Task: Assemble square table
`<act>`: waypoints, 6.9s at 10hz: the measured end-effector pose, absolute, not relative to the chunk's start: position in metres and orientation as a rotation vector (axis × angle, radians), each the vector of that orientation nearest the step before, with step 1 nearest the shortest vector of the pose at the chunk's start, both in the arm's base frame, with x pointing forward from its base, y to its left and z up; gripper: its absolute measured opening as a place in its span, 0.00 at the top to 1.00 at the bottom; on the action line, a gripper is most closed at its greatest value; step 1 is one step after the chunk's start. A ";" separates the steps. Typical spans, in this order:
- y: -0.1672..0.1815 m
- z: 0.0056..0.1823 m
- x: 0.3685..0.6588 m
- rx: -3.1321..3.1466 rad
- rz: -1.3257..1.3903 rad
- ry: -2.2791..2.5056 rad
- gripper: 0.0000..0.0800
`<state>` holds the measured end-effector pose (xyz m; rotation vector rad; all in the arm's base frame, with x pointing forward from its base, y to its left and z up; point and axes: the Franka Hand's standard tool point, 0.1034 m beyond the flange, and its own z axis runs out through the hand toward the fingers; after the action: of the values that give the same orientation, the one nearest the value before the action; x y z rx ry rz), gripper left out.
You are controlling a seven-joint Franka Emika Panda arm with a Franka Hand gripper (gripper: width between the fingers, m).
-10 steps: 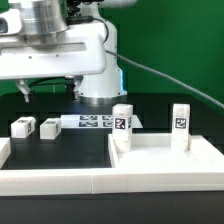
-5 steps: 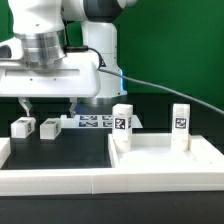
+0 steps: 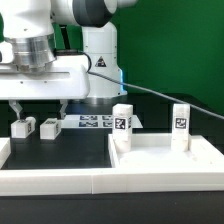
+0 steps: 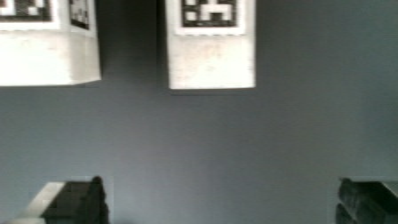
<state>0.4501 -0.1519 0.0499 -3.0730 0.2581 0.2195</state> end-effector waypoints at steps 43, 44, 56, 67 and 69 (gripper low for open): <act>-0.132 0.007 0.414 -2.747 1.178 0.319 0.61; -0.133 0.008 0.415 -2.748 1.177 0.319 0.61; -0.137 0.053 0.486 -2.948 0.733 0.295 0.61; -0.073 0.107 0.593 -3.142 -0.348 0.351 0.61; -0.075 0.109 0.598 -3.146 -0.600 0.326 0.61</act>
Offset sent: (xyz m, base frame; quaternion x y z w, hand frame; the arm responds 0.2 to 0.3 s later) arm 0.0000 0.0000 0.0000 0.0000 0.0000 0.0000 1.0000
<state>0.5980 -0.0755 0.1091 -3.1457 0.3260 -0.5996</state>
